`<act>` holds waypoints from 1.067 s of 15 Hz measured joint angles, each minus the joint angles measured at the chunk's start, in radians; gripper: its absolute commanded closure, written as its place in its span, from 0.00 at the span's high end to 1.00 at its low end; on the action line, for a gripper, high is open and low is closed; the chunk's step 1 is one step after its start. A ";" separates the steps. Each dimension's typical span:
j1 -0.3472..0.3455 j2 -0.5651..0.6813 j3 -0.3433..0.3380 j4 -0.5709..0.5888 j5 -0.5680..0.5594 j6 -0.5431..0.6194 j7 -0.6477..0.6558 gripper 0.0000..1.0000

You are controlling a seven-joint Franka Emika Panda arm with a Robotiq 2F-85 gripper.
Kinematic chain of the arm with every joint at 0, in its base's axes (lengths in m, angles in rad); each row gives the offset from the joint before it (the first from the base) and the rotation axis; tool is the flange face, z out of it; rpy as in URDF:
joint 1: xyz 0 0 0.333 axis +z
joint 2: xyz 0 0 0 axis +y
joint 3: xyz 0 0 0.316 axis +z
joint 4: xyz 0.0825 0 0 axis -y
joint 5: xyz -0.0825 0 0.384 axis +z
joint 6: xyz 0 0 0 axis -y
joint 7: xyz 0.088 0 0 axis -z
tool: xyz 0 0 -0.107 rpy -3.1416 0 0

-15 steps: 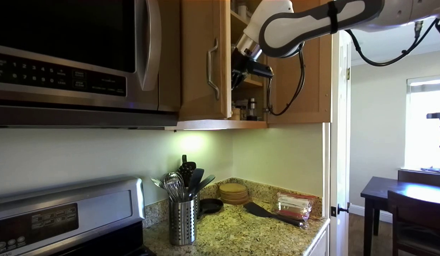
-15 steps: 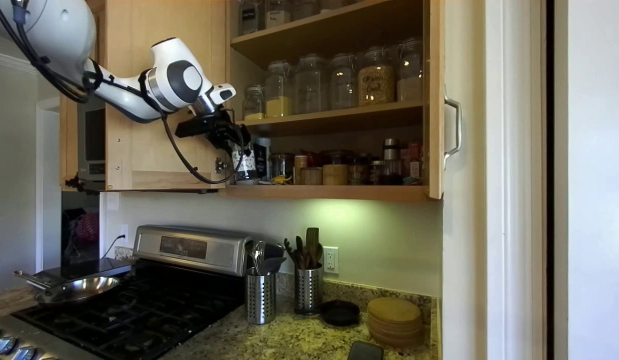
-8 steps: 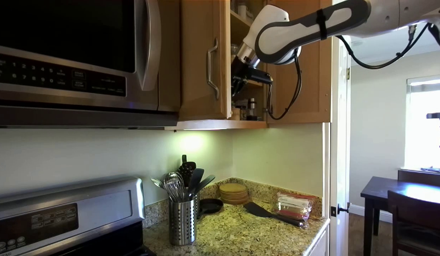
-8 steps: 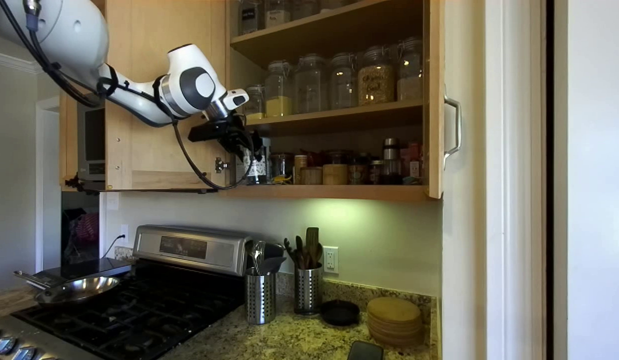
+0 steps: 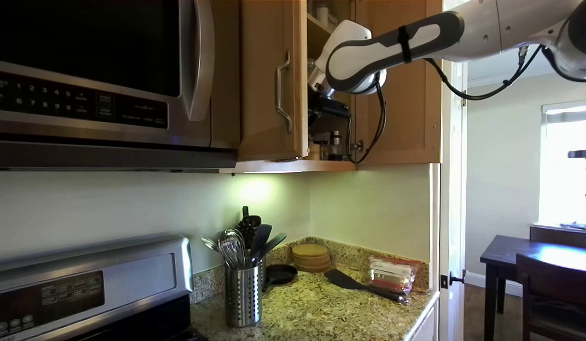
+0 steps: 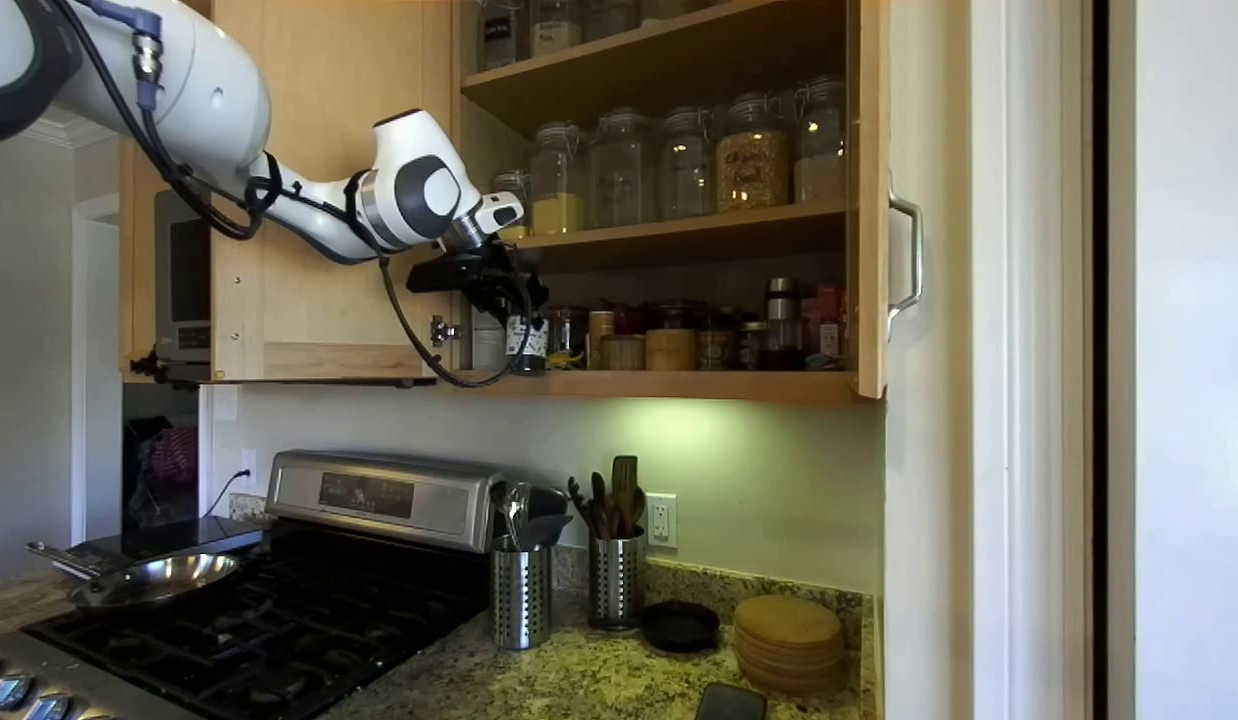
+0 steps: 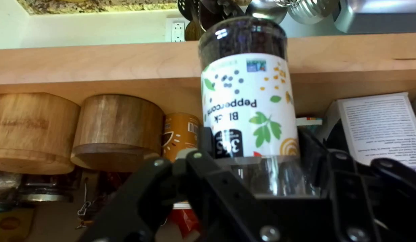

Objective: Pick the bottle on the counter, put it in the cupboard then close the cupboard

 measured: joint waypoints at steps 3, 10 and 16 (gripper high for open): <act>-0.005 0.026 0.002 0.044 0.003 -0.001 -0.004 0.38; -0.007 0.054 0.003 0.122 0.003 -0.001 -0.006 0.38; -0.008 0.136 0.007 0.182 0.041 0.019 -0.026 0.38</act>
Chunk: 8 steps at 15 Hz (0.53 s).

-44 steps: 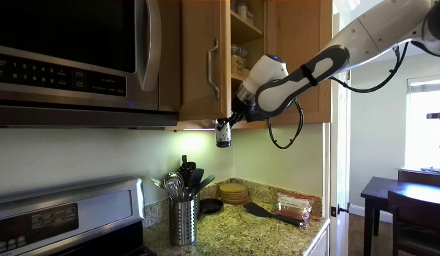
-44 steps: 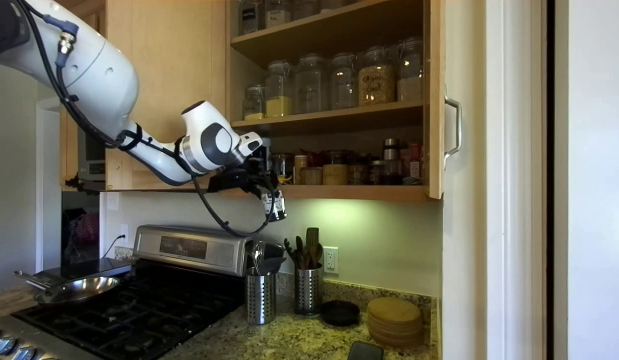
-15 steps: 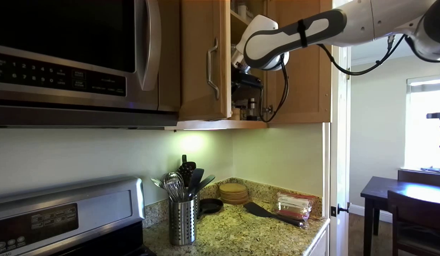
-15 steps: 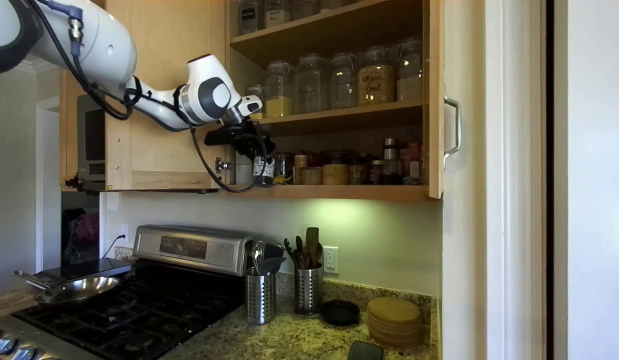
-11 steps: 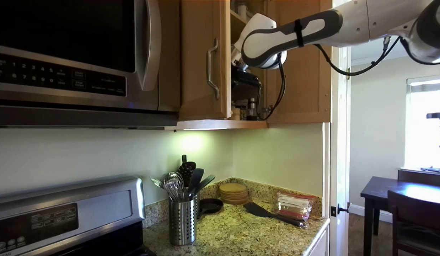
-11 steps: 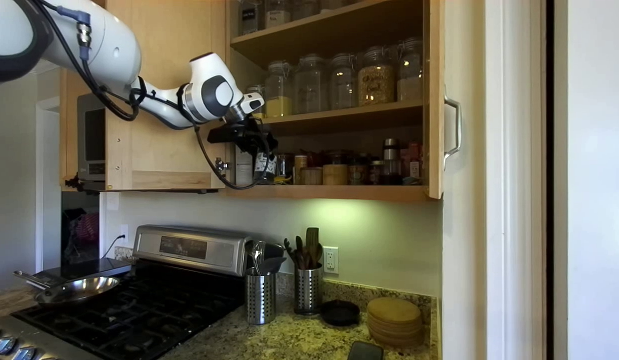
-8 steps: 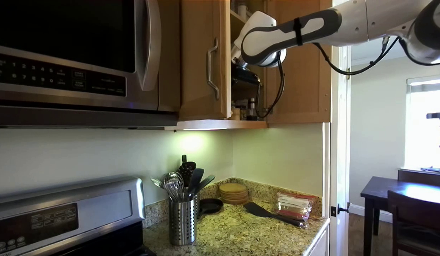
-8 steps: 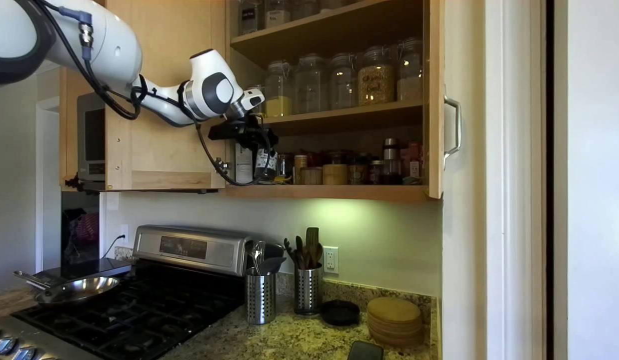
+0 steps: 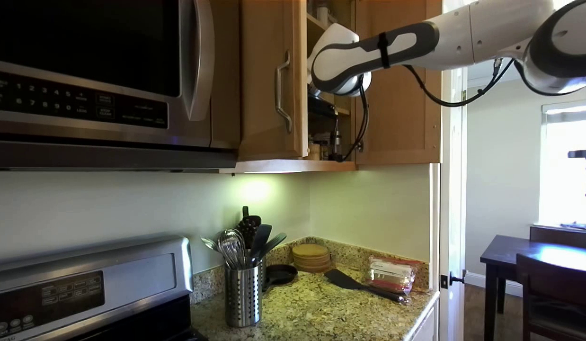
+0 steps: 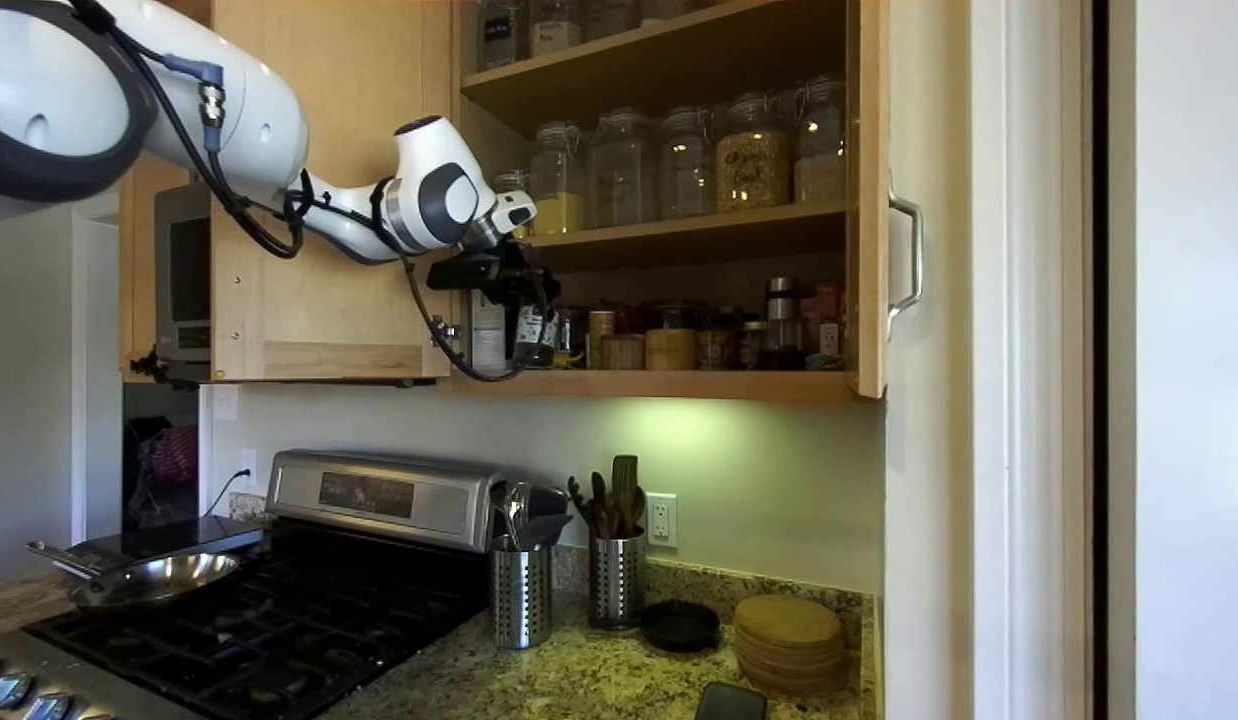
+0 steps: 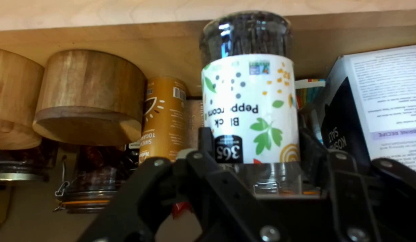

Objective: Pick the bottle on the counter, put it in the cupboard then close the cupboard

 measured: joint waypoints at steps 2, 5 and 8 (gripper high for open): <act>-0.001 0.044 -0.001 0.024 0.004 0.047 -0.002 0.38; -0.007 0.105 -0.002 0.068 0.005 0.112 -0.004 0.38; -0.017 0.145 -0.003 0.114 0.005 0.126 -0.006 0.52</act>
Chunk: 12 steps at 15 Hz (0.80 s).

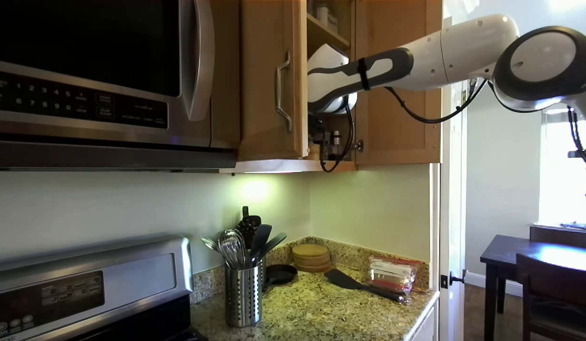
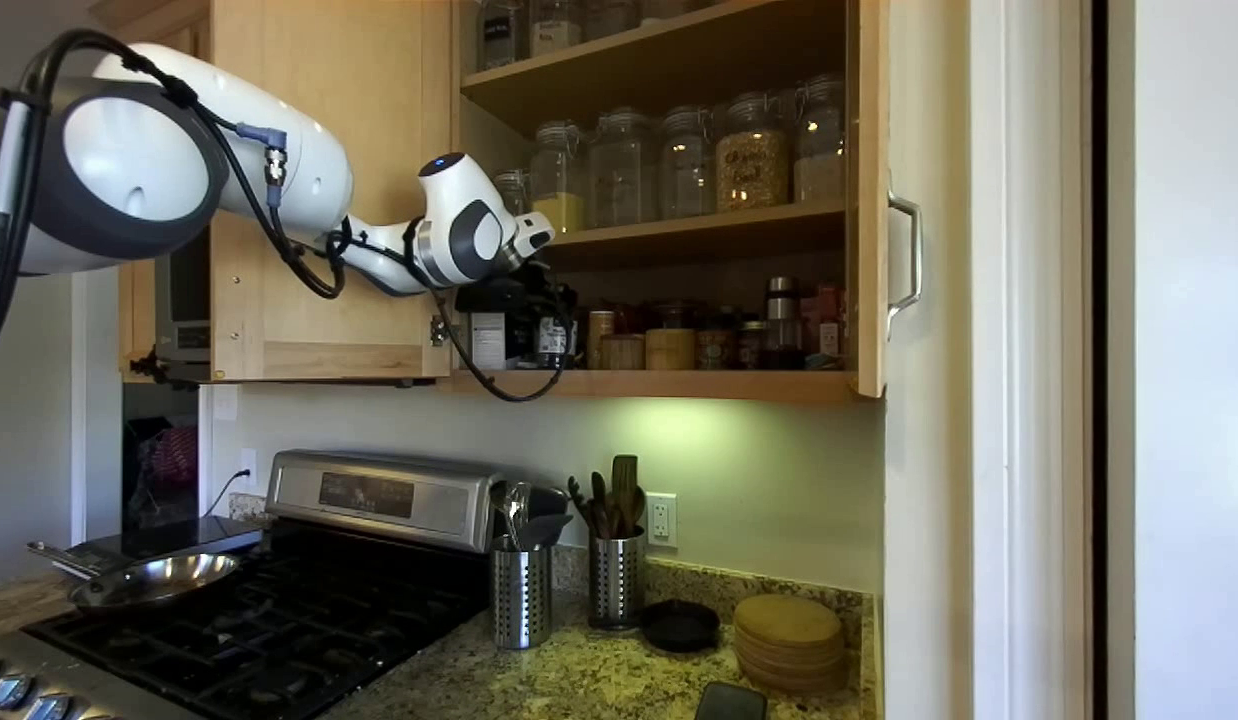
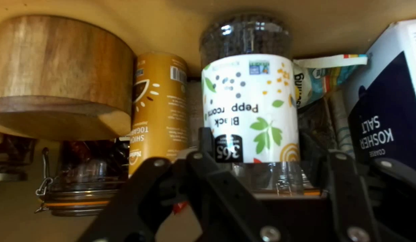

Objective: Pick the bottle on the counter, put it in the cupboard then close the cupboard

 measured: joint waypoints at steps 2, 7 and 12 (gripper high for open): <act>-0.002 0.010 0.000 0.014 0.000 -0.003 -0.002 0.88; -0.003 0.015 0.000 0.035 0.000 -0.045 -0.018 1.00; -0.003 0.015 0.000 0.050 -0.001 -0.066 -0.025 1.00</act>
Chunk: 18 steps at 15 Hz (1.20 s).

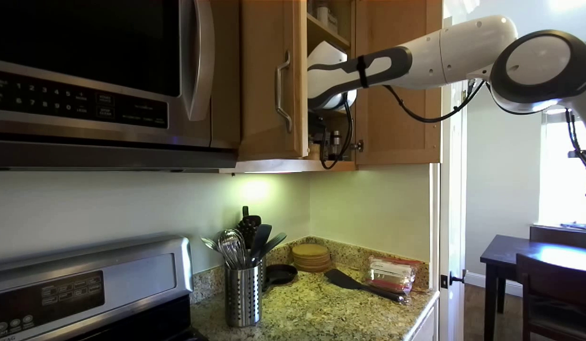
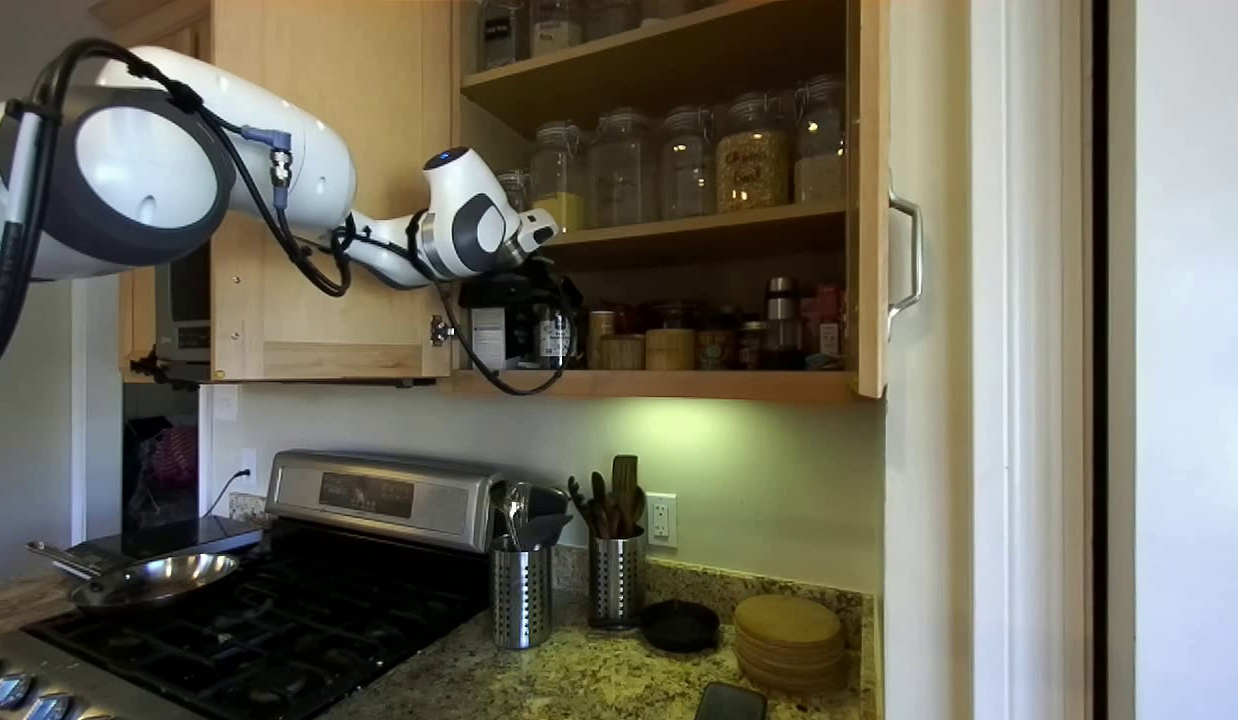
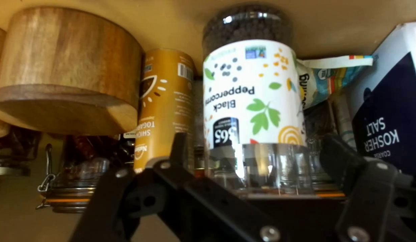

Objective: Pick the bottle on the counter, put it in the cupboard then close the cupboard

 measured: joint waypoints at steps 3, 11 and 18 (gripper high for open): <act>0.000 0.000 0.000 0.013 0.000 -0.056 -0.014 1.00; 0.000 0.000 0.000 0.066 0.000 -0.254 -0.033 1.00; 0.005 -0.135 0.003 -0.198 -0.022 -0.251 -0.033 1.00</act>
